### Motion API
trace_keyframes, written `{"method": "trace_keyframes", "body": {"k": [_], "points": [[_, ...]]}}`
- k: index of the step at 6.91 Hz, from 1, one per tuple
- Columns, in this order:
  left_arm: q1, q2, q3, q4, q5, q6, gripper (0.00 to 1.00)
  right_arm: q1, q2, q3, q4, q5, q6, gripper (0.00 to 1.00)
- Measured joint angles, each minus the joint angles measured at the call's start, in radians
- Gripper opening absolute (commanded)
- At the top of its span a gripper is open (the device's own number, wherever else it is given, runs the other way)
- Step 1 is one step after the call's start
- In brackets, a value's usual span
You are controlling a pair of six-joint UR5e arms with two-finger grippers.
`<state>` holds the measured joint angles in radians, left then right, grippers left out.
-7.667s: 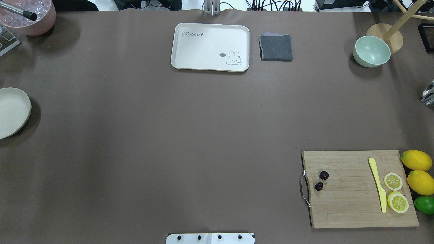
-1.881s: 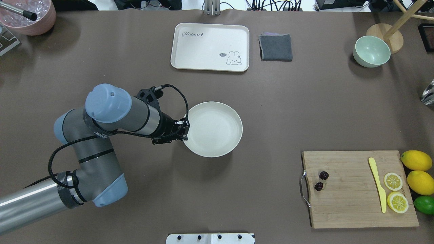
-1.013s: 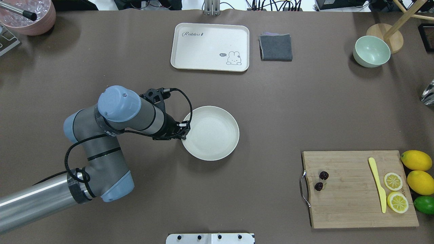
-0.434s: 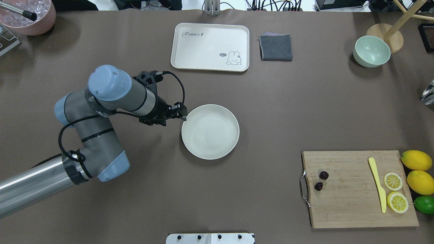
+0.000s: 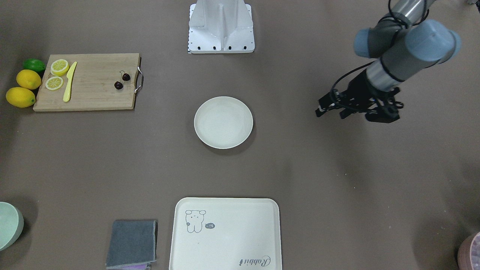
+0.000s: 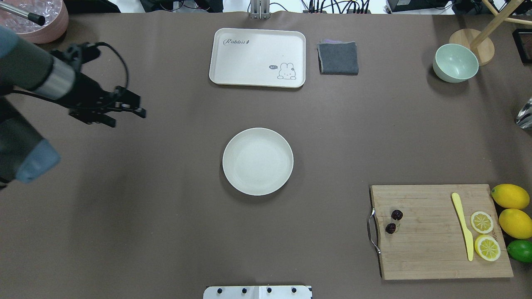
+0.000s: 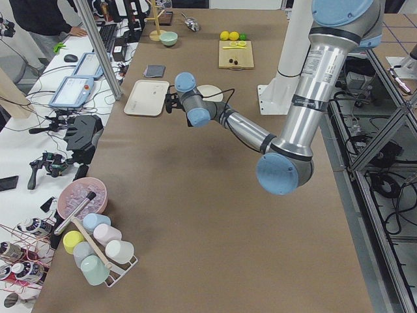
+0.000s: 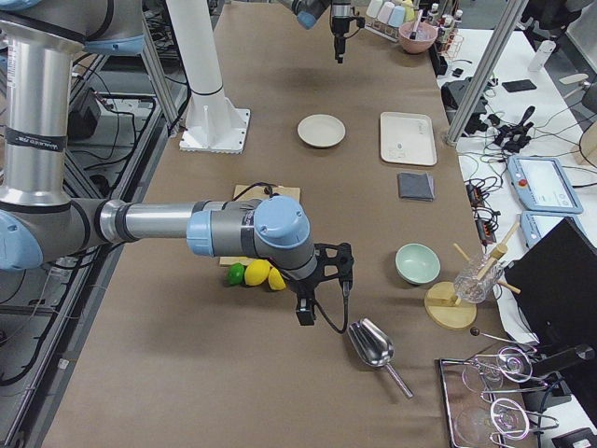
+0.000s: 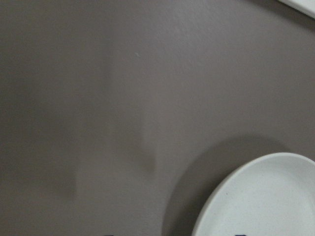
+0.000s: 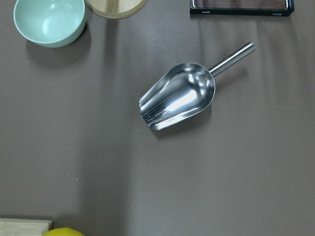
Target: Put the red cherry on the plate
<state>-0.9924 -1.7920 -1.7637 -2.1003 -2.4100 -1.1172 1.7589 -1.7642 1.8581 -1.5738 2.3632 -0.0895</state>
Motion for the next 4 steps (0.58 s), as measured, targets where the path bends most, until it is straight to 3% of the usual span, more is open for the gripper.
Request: {"method": "trace_keyframes", "body": {"k": [2, 4], "points": [[-0.204, 0.197, -0.005, 0.006, -0.127, 0.331, 0.98, 0.0, -0.012, 0.0, 0.002, 0.003, 0.0, 1.0], [-0.395, 0.3, 0.033, 0.146, -0.147, 0.712, 0.98, 0.0, -0.021, 0.001, 0.005, 0.007, -0.001, 1.0]]}}
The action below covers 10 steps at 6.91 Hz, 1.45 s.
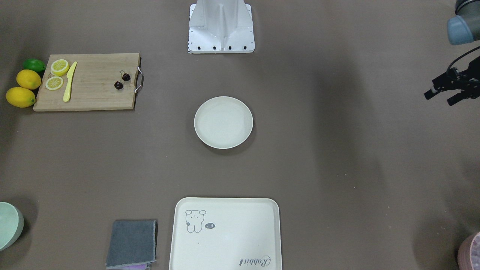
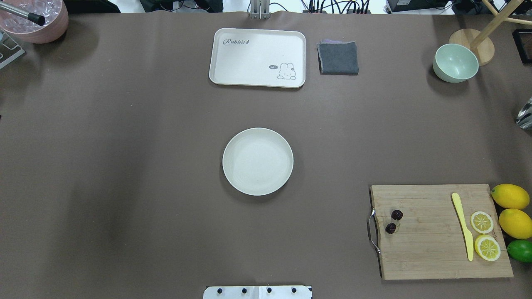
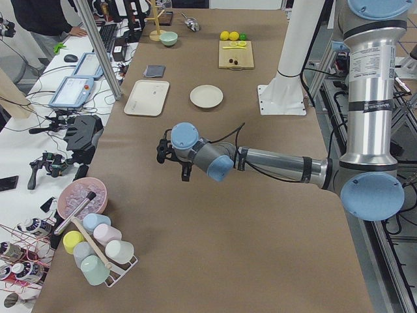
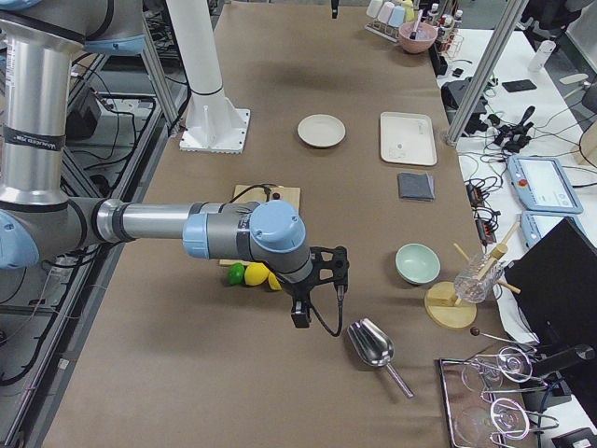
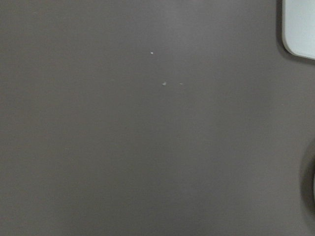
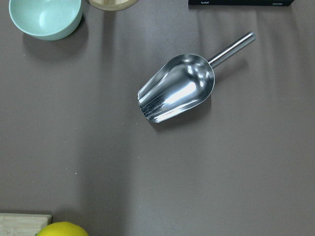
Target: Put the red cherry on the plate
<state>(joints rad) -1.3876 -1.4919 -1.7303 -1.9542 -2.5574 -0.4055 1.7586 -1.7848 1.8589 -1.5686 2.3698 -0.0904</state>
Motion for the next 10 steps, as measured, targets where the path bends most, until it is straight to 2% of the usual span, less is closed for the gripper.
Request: {"method": "trace_keyframes", "body": {"k": [1, 2, 3, 4, 7, 10], "points": [[-0.101, 0.004, 0.007, 0.159, 0.033, 0.195, 0.98, 0.0, -0.002, 0.0, 0.0, 0.0, 0.0, 1.0], [-0.189, -0.018, 0.006, 0.307, 0.12, 0.339, 0.98, 0.0, -0.003, 0.001, -0.001, 0.002, 0.0, 1.0], [-0.245, -0.05, 0.006, 0.395, 0.213, 0.413, 0.98, 0.001, -0.005, 0.002, -0.003, 0.003, 0.0, 1.0], [-0.267, -0.066, 0.009, 0.429, 0.259, 0.436, 0.98, 0.002, -0.01, 0.002, -0.003, 0.006, 0.0, 1.0], [-0.276, -0.077, 0.022, 0.445, 0.284, 0.44, 0.98, 0.002, -0.059, 0.041, 0.003, 0.021, -0.003, 1.0], [-0.277, -0.077, 0.018, 0.445, 0.281, 0.437, 0.98, -0.114, -0.066, 0.113, 0.004, -0.018, 0.074, 1.0]]}}
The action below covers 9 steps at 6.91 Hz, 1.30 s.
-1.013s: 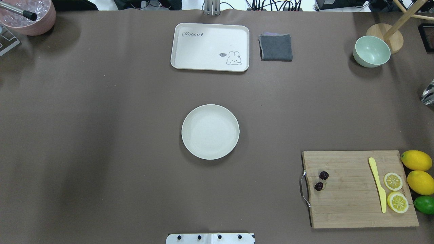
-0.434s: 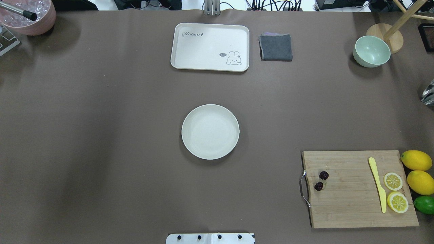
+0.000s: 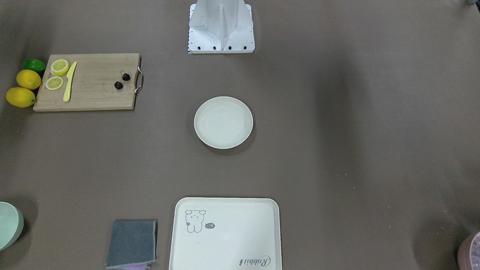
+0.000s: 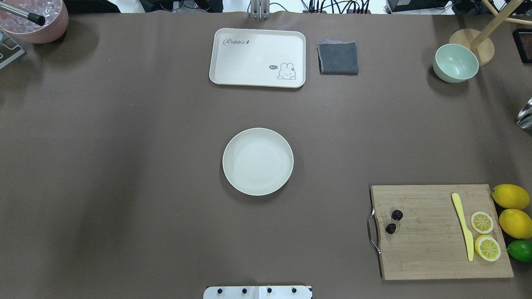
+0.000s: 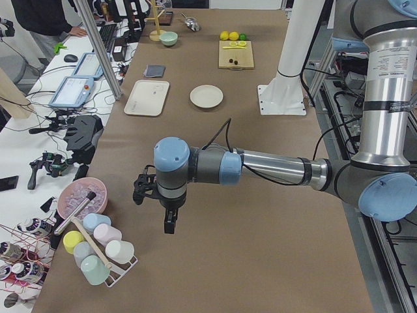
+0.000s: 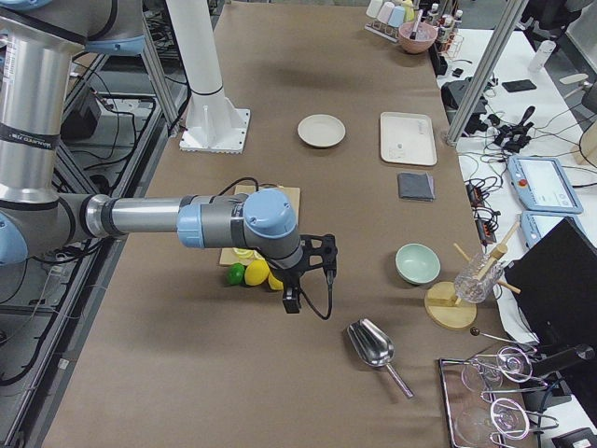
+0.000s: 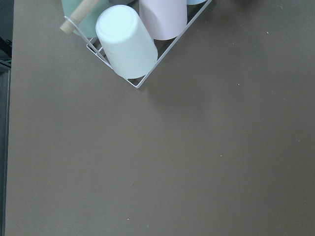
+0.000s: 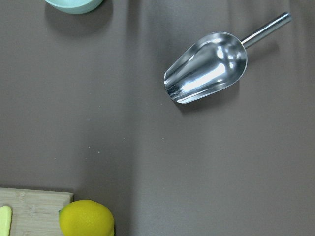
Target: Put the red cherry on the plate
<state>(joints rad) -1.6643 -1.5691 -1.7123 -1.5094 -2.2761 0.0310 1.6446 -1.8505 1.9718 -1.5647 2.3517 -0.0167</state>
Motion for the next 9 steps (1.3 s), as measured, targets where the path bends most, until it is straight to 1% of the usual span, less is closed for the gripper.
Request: {"method": "trace_keyframes", "body": {"k": [2, 4, 5, 6, 7, 8, 9], "points": [[-0.001, 0.0, -0.001, 0.0, -0.003, 0.0, 0.98, -0.174, 0.009, 0.119, 0.0, -0.07, 0.228, 1.0], [-0.001, 0.0, -0.001, 0.0, -0.006, -0.007, 0.98, -0.401, 0.053, 0.225, 0.016, -0.116, 0.531, 1.0], [-0.001, 0.0, -0.001, -0.001, -0.006, -0.02, 0.98, -0.501, 0.075, 0.244, 0.054, -0.119, 0.632, 1.0], [-0.001, 0.0, 0.0, -0.003, -0.006, -0.031, 0.98, -0.584, 0.084, 0.248, 0.106, -0.123, 0.69, 0.98], [0.0, 0.0, 0.0, -0.005, -0.006, -0.041, 0.98, -0.672, 0.089, 0.252, 0.153, -0.15, 0.757, 0.98], [0.0, 0.0, -0.001, -0.007, -0.007, -0.048, 0.98, -0.775, 0.098, 0.257, 0.189, -0.219, 0.831, 0.98], [0.0, 0.0, -0.005, -0.007, -0.008, -0.051, 0.98, -0.894, 0.116, 0.26, 0.213, -0.319, 0.894, 0.98]]}}
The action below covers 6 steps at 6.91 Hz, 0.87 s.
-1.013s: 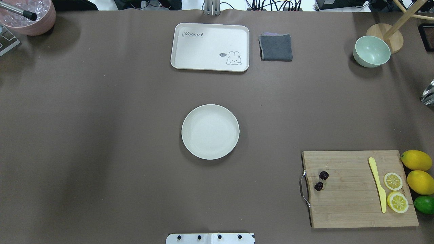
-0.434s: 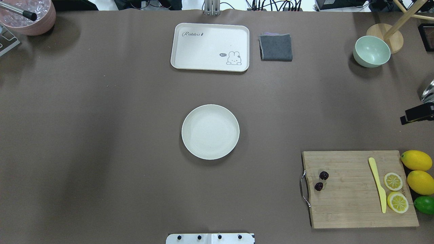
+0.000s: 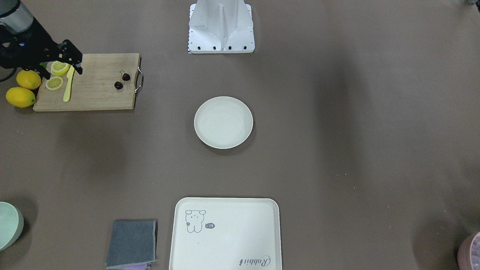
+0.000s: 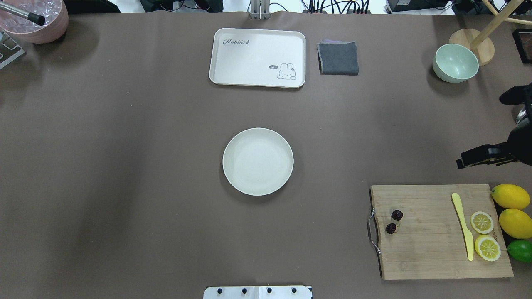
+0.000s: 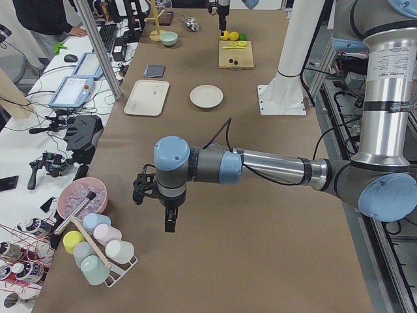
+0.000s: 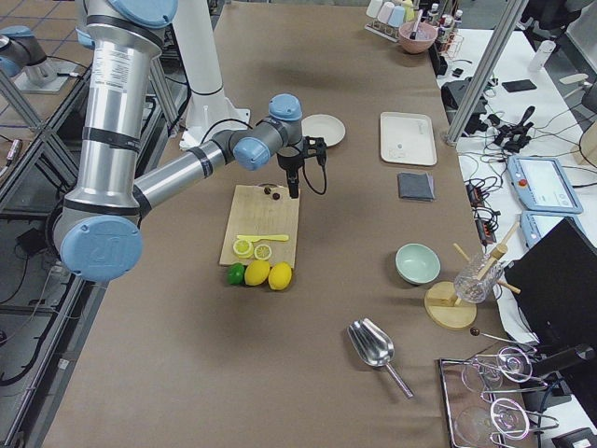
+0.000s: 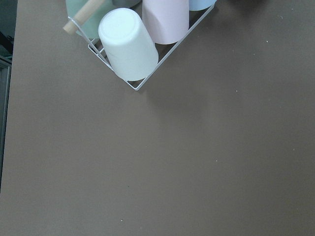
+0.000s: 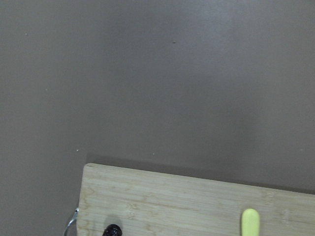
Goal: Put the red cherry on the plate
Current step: 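Move the right gripper over the dark cherries on the cutting board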
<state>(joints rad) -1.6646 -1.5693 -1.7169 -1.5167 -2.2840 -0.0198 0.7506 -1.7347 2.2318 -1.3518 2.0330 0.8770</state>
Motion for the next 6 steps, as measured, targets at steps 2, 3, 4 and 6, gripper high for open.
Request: {"method": "trace_keyframes", "body": {"k": [2, 3, 4, 6], "points": [[0.0, -0.002, -0.001, 0.0, -0.001, -0.002, 0.98, -0.205, 0.027, 0.0, 0.016, -0.169, 0.11, 0.92], [0.0, -0.005, 0.0, 0.0, -0.001, -0.002, 0.98, -0.278, 0.041, -0.002, 0.018, -0.227, 0.18, 0.9], [0.0, -0.01, 0.001, 0.0, 0.0, -0.003, 0.98, -0.335, 0.05, -0.003, 0.018, -0.272, 0.237, 0.85], [0.0, -0.013, 0.002, 0.0, 0.0, -0.006, 0.98, -0.405, 0.052, -0.008, 0.017, -0.336, 0.299, 0.71]]}}
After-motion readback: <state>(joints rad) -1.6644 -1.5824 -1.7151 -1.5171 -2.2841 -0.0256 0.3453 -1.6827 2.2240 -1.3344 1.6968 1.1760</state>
